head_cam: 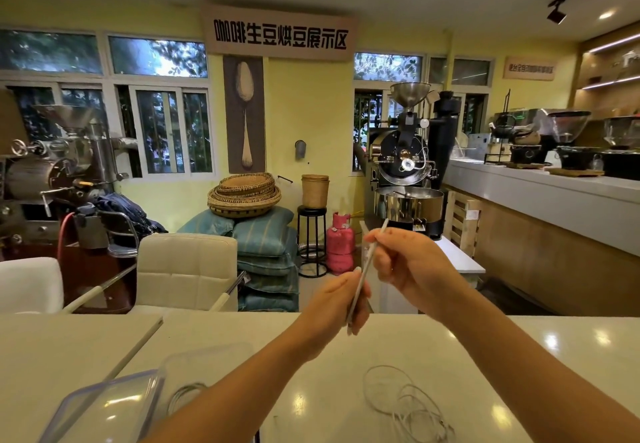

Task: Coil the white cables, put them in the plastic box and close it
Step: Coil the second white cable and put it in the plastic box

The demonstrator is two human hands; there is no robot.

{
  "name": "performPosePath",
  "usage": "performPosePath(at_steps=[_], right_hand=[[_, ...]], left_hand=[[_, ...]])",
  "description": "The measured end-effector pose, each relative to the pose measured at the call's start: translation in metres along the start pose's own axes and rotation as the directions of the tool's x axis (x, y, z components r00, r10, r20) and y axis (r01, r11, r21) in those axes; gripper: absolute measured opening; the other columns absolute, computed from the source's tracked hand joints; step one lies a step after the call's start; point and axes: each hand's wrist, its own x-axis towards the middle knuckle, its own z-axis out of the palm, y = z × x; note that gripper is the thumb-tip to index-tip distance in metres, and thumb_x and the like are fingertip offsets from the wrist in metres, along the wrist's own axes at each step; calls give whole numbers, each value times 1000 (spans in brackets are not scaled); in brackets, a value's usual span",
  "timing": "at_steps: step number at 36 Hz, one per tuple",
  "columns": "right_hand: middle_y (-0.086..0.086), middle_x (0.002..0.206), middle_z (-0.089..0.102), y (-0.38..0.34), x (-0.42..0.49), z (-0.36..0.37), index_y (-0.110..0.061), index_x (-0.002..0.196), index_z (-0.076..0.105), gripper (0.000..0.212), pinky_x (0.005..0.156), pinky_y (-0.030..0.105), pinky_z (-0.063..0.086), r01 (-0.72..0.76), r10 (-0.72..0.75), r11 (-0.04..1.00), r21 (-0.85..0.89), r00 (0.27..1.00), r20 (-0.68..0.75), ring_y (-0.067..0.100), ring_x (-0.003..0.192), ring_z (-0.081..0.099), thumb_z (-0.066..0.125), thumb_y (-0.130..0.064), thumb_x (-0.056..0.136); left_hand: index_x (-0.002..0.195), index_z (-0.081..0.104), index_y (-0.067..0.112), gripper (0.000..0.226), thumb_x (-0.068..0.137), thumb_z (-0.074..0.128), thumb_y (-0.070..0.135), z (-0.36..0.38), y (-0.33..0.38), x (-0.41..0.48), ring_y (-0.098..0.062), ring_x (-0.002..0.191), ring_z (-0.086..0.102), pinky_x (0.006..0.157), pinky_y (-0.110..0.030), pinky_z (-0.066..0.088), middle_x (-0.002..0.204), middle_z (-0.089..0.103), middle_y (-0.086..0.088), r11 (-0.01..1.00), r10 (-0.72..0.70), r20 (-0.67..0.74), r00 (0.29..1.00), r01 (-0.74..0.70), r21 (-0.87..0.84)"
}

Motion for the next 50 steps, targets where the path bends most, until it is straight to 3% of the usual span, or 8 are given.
performPosePath(at_steps=[12, 18, 23, 27, 32, 36, 45, 50], right_hand=[[-3, 37, 48, 27, 28, -28, -11, 64, 49, 30, 31, 12, 31, -293, 353, 886, 359, 929, -114, 4, 31, 40, 44, -19, 92], [2, 44, 57, 49, 21, -27, -5, 70, 57, 23, 40, 19, 46, -417, 452, 884, 211, 878, -158, 9, 39, 53, 52, -22, 86], [8, 83, 59, 61, 19, -20, -11, 80, 59, 26, 70, 29, 42, -420, 412, 907, 14, 883, -227, 21, 84, 51, 51, -36, 83], [3, 65, 62, 67, 13, -14, -14, 74, 60, 31, 60, 27, 44, -396, 392, 918, 16, 905, -167, 18, 68, 52, 51, -42, 83], [8, 72, 61, 75, -2, -2, -7, 71, 61, 25, 55, 23, 37, -327, 311, 939, -103, 940, -140, 14, 60, 49, 41, -8, 86], [-6, 76, 62, 82, -15, 5, -12, 80, 66, 38, 59, 15, 40, -183, 188, 864, -469, 981, -36, 6, 68, 51, 39, 14, 78], [4, 111, 69, 82, -41, 24, -15, 114, 64, 27, 72, -2, 29, 320, -178, 485, -814, 947, 266, 9, 92, 58, 50, -19, 91], [6, 77, 70, 71, -36, 20, -14, 88, 72, 31, 61, 8, 33, 514, -386, 309, -800, 837, 388, 3, 77, 47, 50, -33, 78]], left_hand=[[70, 49, 15, 32, 91, 31, 31, 3, 13, -11, -4, 40, 33, 46, -15, 33, 41, 40, 12, 994, 0, 214, 977, 23, -104], [66, 46, 14, 40, 99, 24, 21, -1, 20, -9, -3, 37, 24, 44, -16, 25, 38, 32, 13, 990, -14, 179, 984, 39, -136], [66, 45, 12, 36, 95, 30, 26, -2, 22, -8, -2, 34, 24, 39, -14, 24, 37, 30, 13, 952, -7, 202, 979, 68, -298], [69, 48, 10, 30, 82, 40, 36, -5, 27, -6, -2, 33, 27, 40, -15, 25, 37, 32, 12, 895, 48, 195, 980, 44, -444], [70, 48, 11, 30, 81, 37, 36, -12, 26, 2, -5, 33, 32, 42, -17, 32, 37, 35, 6, 833, 19, 101, 995, 40, -552], [71, 48, 11, 38, 95, 27, 32, -22, 22, 8, -7, 36, 33, 45, -18, 35, 41, 36, 6, 807, -36, 32, 999, 47, -588], [71, 44, 10, 41, 99, 22, 29, -30, 12, 15, -7, 35, 32, 53, -25, 28, 41, 35, 6, 833, -113, -82, 990, 49, -551], [72, 46, 10, 42, 99, 21, 30, -33, 7, 12, -7, 37, 33, 53, -24, 29, 41, 36, 7, 846, -122, -36, 992, 85, -526]])
